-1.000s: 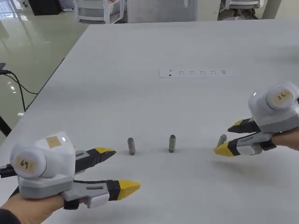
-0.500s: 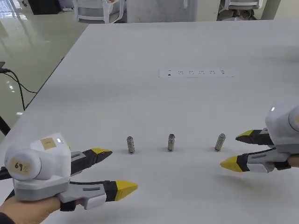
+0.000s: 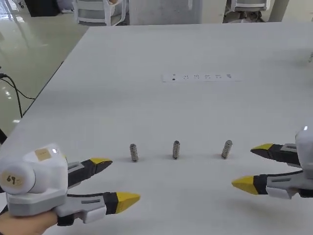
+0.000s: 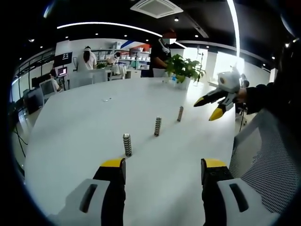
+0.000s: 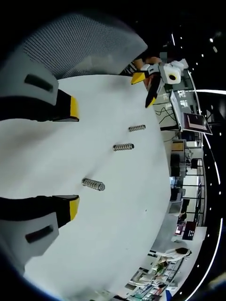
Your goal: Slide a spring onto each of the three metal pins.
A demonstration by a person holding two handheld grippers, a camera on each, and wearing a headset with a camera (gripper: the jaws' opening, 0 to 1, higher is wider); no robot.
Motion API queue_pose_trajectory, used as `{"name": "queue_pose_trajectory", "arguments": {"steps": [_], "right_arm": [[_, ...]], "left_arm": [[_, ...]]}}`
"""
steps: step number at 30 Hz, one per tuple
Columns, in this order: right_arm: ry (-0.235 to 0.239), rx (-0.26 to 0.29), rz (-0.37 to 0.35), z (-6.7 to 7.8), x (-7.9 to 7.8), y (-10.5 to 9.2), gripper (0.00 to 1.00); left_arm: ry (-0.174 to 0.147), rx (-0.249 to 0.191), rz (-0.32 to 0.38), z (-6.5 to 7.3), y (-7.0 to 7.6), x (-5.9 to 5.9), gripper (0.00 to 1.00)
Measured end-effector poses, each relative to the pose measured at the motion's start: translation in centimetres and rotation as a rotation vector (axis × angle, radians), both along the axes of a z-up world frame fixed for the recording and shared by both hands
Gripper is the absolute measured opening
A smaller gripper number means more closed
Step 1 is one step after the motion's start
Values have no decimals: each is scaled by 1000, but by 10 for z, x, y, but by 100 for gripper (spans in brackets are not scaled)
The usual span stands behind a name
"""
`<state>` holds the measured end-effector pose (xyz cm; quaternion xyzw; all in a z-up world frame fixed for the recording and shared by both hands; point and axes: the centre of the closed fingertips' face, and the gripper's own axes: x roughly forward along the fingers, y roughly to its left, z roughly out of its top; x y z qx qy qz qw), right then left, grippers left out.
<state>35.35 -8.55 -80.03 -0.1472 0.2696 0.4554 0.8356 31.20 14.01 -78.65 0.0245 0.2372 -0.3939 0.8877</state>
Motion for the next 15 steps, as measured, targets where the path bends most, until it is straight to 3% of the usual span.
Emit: {"name": "queue_pose_trajectory", "arguments": {"steps": [9,15], "right_arm": [[-25,74,-10,-2,-7,3,73],[-22,94,-29,-6,-8,4,78]], "left_arm": [[17,-17,27,-7,5,-3,65],[20,-16,39,-11,7,-4,67]]}}
